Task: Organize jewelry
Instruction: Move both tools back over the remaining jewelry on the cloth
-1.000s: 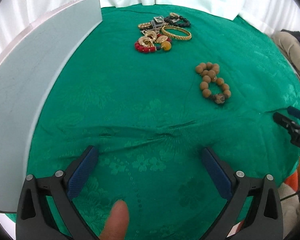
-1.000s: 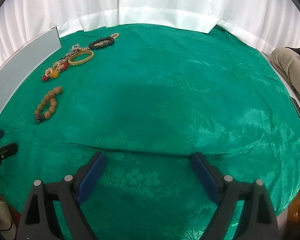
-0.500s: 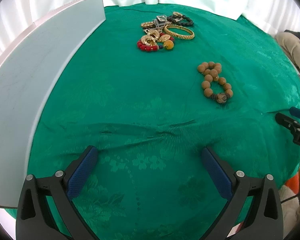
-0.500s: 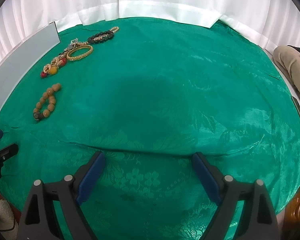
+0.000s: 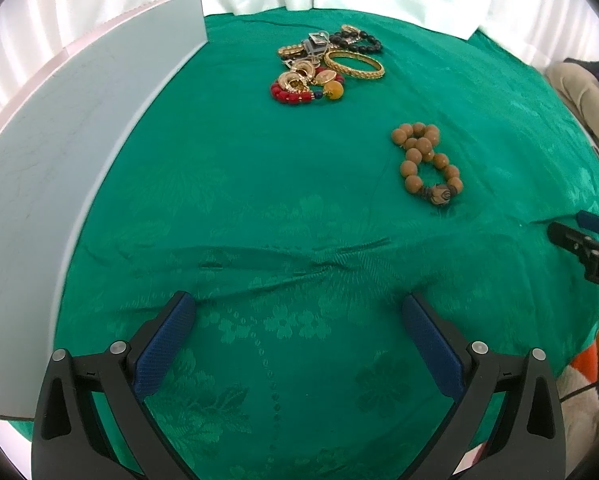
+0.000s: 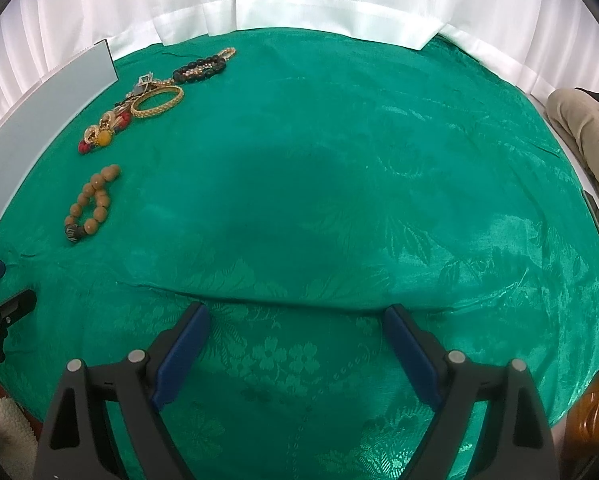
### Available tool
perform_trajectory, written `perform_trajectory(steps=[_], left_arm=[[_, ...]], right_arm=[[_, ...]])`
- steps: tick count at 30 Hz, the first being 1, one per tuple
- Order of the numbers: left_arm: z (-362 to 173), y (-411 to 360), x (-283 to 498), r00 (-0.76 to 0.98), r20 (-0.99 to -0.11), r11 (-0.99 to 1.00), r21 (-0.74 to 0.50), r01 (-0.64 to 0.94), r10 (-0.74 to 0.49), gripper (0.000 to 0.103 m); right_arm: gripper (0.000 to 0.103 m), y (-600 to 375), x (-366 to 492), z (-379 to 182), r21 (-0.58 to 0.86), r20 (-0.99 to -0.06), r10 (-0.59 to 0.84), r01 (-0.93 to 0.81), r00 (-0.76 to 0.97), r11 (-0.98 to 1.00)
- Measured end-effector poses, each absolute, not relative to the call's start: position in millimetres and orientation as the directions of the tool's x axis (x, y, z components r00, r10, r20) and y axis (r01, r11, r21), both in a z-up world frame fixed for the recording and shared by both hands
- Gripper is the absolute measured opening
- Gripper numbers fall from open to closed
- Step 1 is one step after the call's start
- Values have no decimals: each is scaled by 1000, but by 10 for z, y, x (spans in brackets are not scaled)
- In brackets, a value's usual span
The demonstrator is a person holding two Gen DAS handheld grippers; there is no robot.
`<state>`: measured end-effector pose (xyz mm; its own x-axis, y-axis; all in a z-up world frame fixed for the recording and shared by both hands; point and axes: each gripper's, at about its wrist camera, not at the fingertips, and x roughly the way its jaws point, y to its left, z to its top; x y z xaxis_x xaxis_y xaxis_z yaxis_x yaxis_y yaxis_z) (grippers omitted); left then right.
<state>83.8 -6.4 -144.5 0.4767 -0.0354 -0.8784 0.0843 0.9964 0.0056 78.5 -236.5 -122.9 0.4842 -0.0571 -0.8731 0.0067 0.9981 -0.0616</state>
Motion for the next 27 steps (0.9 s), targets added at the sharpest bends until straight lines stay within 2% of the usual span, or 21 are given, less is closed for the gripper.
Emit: perform_trajectory(steps=[10,17,22,27], left_arm=[[-1436,-56,952,417,-907,992,-7,122,-58,103],[-1131,108,1028,441,-884,985,-108,131,-156,103],[-865,-40,1251,435,-876,970,-125,207,-206,103],[-829,-465,1443,422,-867,939,-131,317,-264,102]], right_arm=[[91,-2364,804,-1224,-61,-880,-56,5,471,998],[92,-2366,767,-1236,-62,-871,-55,1,488,998],[92,-2371,772,-1231,-61,-876,-52,-3,480,998],[92,-2370,778,-1226,-61,-875,-52,-3,481,998]])
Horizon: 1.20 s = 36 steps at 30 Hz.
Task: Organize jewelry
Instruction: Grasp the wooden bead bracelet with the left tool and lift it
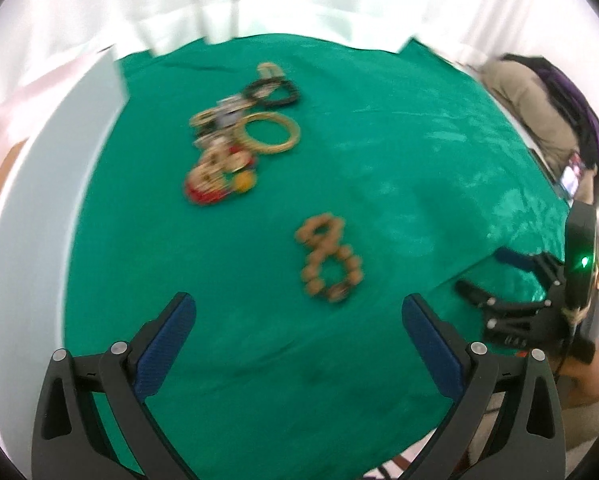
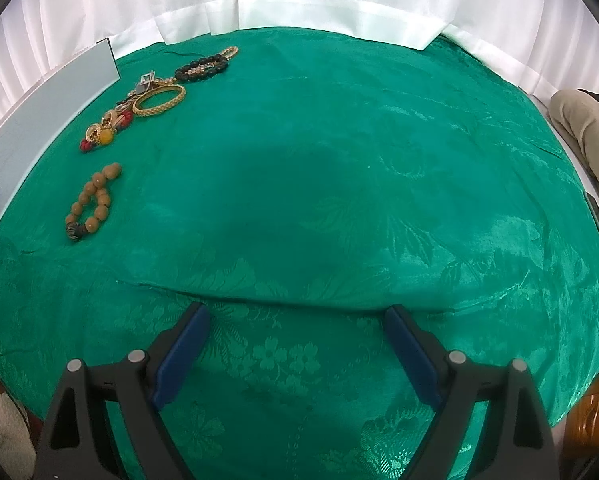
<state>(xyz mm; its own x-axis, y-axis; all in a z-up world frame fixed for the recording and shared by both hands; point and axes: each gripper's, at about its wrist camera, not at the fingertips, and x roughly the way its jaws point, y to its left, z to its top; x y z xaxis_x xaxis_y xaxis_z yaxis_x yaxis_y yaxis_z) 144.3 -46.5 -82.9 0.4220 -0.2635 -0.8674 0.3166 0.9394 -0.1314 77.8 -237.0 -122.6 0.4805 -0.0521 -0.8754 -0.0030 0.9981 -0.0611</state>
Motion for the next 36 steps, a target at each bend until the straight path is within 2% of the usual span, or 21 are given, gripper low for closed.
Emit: perform_trajectory(steps=[5,10,15,18,20,22,24,25,26,28,31,36], left_arm=[[-1086,-809,1718,409,-884,935,-79,346,-226,101],[-1321,-976,1888,394,-903,937,-28,347,-173,94],[-1406,-1002,1886,385,-910,938,-8,347,-151,94],[-1411,-1003,1869,387,-911,939,1,344,-141,90],[-1396,-997,1849,387,-911,939,1,344,-141,84],[-1382,-992,1837,387,-911,938,1,346,-141,73],[-1357,-989,1816,386,-910,935,-5,354,-151,53],[-1345,-990,1805,383,-910,933,-11,360,-158,40],[-1339,-990,1802,382,-910,932,-10,363,-158,36],[-1326,-987,1788,374,-912,928,-19,372,-169,18],[-1291,-962,1780,369,-909,929,-49,367,-194,10],[-1132,-879,1721,390,-888,929,-96,357,-241,10]], right_arm=[[92,-2369,779,-1228,-62,-876,-53,-3,480,998],[92,-2367,778,-1231,-61,-878,-53,-2,476,998],[92,-2370,775,-1232,-62,-875,-53,-3,480,998],[92,-2367,776,-1229,-62,-876,-53,-2,480,998],[92,-2367,774,-1231,-62,-875,-53,-2,481,998],[92,-2367,779,-1230,-62,-876,-54,-2,479,998],[92,-2365,775,-1228,-63,-877,-54,-2,478,998],[92,-2365,775,-1229,-63,-876,-54,-2,478,998],[92,-2365,773,-1229,-63,-876,-54,-2,479,998],[92,-2365,775,-1229,-63,-877,-55,-1,478,998],[92,-2365,779,-1227,-63,-877,-55,0,477,998],[92,-2365,779,-1227,-63,-877,-55,-1,477,998]])
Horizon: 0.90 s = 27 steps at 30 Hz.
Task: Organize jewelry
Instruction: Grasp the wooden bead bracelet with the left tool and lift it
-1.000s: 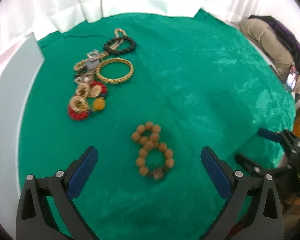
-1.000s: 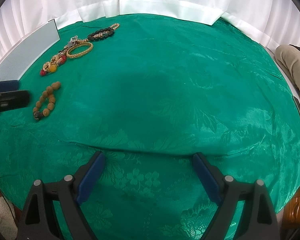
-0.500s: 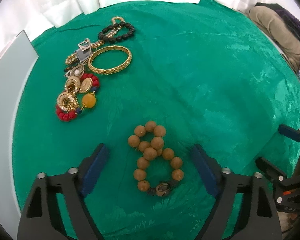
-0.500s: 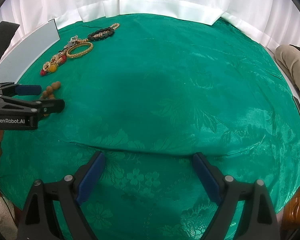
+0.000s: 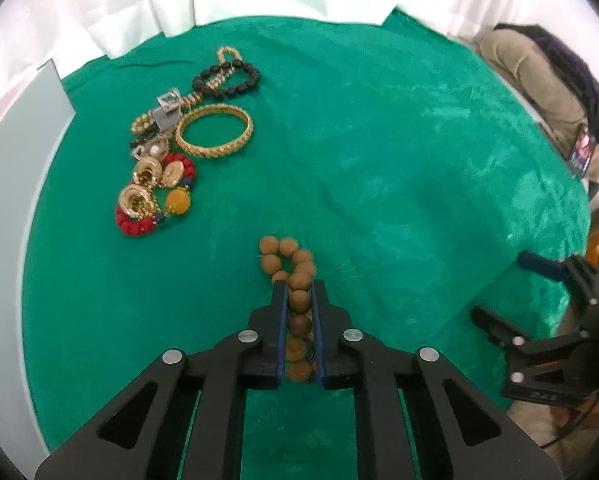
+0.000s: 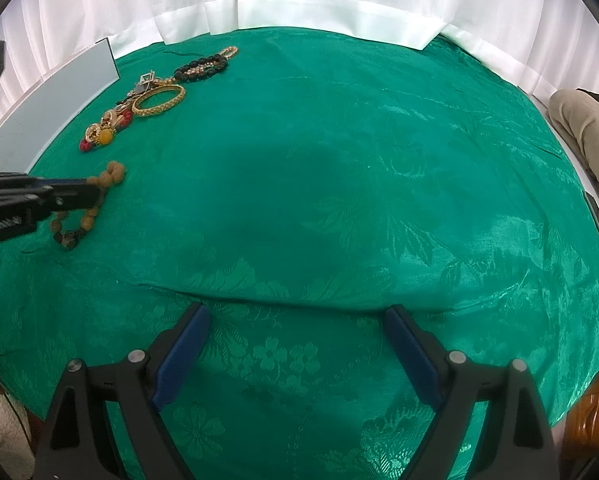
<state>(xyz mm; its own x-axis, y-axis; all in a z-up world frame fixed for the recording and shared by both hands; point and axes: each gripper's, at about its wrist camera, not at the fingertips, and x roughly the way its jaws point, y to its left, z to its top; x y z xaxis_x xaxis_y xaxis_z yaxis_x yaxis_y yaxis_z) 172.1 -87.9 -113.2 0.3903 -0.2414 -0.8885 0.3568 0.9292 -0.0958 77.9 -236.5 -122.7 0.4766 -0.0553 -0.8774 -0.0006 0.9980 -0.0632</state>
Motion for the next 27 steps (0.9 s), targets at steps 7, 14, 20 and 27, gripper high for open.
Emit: perform_trajectory(steps=[7,14,20,27], left_arm=[[-851,-653,1598,439,-859,938,-123,323,-264,10],[-708,-343,1426,469,-845,950,-130,285,-257,10],[-697,-67,1273,477,-849,963,-122,240,-227,10],[-737,269,1086,471,-856,974,-152,169,-215,10]], right_arm=[[92,-2361,779,-1229,-63,-877,-56,0,476,998],[92,-2368,788,-1223,-63,-882,-56,1,468,998],[92,-2383,854,-1206,-58,-897,-43,-22,439,998],[90,-2019,1237,-719,-79,-850,87,-290,519,954]])
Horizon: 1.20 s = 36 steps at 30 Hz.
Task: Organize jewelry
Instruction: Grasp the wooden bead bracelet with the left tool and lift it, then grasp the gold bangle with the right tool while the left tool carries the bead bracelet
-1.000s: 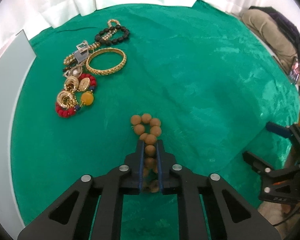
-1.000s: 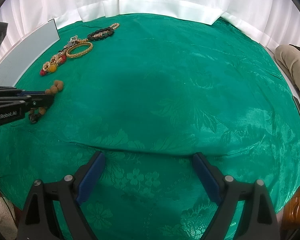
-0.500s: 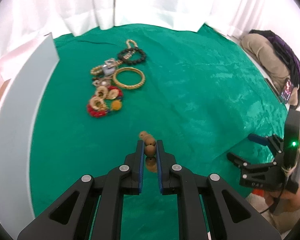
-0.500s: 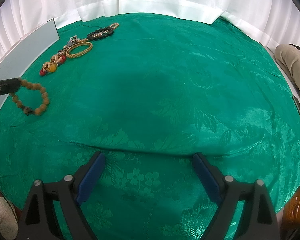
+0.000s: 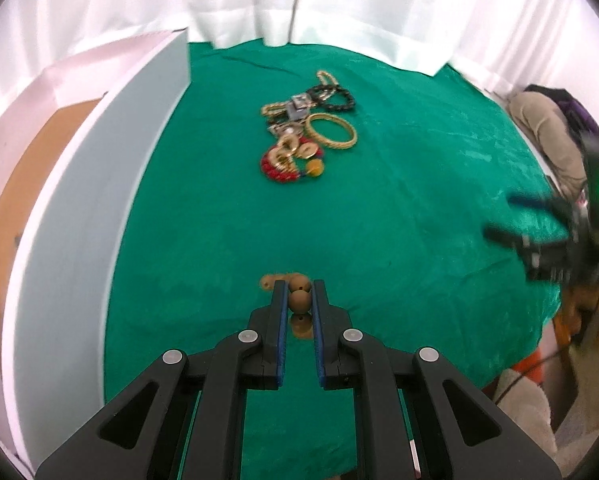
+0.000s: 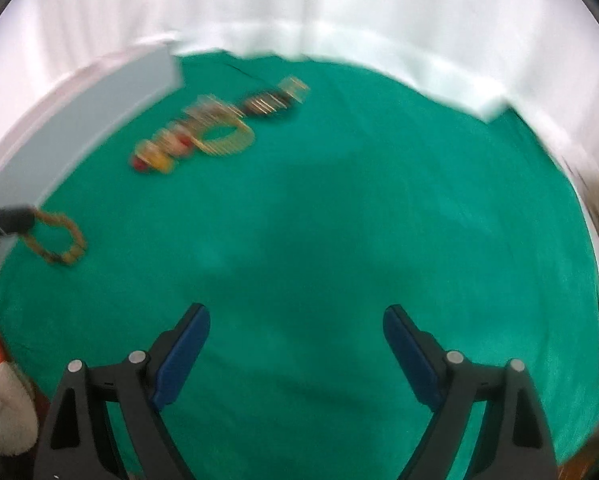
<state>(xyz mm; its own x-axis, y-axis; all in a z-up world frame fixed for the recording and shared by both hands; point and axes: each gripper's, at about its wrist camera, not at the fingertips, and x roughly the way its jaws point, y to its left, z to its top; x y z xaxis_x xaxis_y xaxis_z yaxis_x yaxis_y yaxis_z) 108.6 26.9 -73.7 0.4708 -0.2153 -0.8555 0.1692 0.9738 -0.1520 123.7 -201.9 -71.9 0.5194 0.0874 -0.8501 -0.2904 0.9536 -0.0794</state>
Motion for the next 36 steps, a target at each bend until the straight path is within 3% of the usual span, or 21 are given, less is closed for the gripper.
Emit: perform_trajectory(steps=[1,2,4,7,9,14,16,18,27,36], left_arm=[[-740,293,1071,472,-855,974,-155,165,-216,10],[-742,327,1054,473,-854,975,-160,157,-216,10],[-741,360,1045,472,-854,975,-166,148,-217,10],[-718,403,1018,475,-852,975,-172,143,-220,10],[-699,421,1001,477,-851,975,-170,144,-219,10],[-662,467,965,477,-847,972,-185,148,-234,10],[-648,492,973,476,-843,968,-203,151,-251,10],[-600,540,976,479,-832,960,-234,154,-280,10],[68,948,896,568,-718,907,-397,141,-402,10],[956,1748,688,711,-633,924,-376,61,-305,10]], right_arm=[[88,-1911,1353,-665,-76,-845,118,-336,521,939],[77,-1765,1506,-625,-90,-841,133,-379,524,921],[44,-1515,1760,-619,-95,-845,171,-457,507,884],[41,-1166,2248,-720,0,-853,293,-562,431,827],[40,-958,2444,-836,-58,-861,264,-599,435,798],[23,-733,2746,-1152,-89,-903,218,-658,370,748],[10,-698,2788,-1228,-81,-916,216,-680,340,728],[6,-685,2779,-1197,-62,-919,226,-687,321,724],[6,-1009,2268,-431,59,-863,346,-608,367,791],[6,-247,2044,446,148,-761,528,-693,376,706]])
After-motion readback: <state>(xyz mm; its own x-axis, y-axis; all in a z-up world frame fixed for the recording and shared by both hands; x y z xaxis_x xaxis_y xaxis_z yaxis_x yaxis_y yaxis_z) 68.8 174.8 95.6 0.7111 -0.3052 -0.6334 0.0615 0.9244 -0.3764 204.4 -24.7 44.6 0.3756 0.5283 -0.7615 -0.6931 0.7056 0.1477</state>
